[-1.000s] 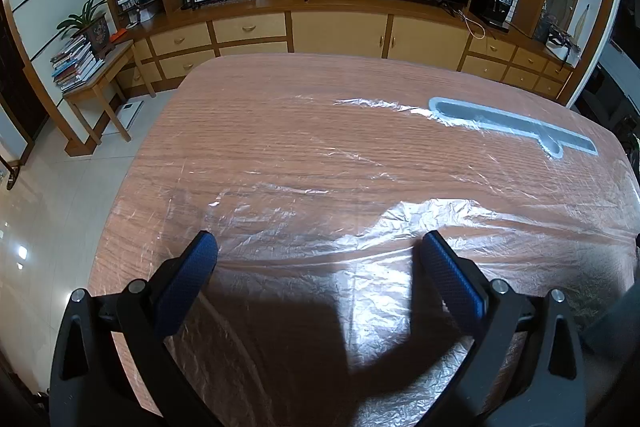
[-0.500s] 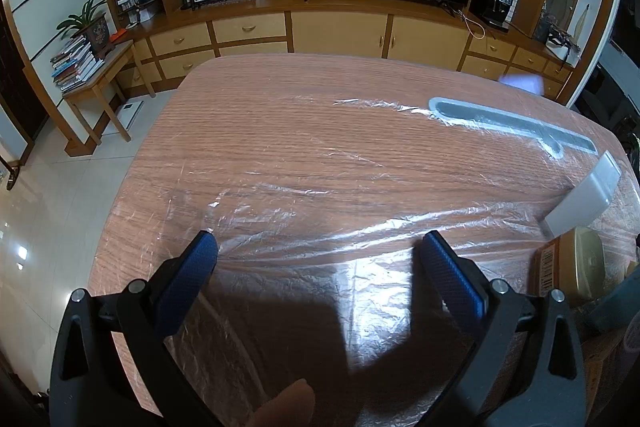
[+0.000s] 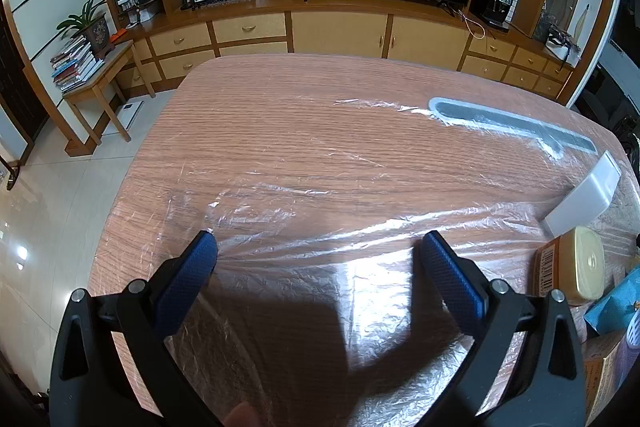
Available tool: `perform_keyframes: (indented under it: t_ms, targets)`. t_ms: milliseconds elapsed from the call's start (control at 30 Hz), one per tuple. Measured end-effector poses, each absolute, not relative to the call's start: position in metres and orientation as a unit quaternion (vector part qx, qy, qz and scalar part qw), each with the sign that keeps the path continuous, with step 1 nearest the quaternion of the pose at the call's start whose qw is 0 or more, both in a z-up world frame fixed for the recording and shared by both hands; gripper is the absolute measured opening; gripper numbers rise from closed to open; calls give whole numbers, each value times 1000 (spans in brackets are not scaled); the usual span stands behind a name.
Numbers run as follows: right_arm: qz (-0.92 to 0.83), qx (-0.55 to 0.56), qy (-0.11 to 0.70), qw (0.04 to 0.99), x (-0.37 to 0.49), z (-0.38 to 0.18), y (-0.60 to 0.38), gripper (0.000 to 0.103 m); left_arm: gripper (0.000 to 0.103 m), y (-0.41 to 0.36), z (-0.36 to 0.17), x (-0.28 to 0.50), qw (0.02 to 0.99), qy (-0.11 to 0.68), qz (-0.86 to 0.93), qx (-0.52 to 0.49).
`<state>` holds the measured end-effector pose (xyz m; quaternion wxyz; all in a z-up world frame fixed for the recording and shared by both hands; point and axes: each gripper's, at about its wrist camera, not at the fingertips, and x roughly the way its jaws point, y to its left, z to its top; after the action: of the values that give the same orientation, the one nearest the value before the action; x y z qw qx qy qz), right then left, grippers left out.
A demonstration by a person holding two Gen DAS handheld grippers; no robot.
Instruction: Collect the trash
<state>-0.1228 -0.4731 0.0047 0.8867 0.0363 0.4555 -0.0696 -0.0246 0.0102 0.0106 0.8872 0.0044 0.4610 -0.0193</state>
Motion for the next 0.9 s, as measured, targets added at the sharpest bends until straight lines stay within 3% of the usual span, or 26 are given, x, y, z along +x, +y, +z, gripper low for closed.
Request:
perform_keyframes:
  t_ms: [900]
  targets:
    - [-70,36,456,887,-123,5,-473,99,102,8,10,-25,887,461,-19,4]
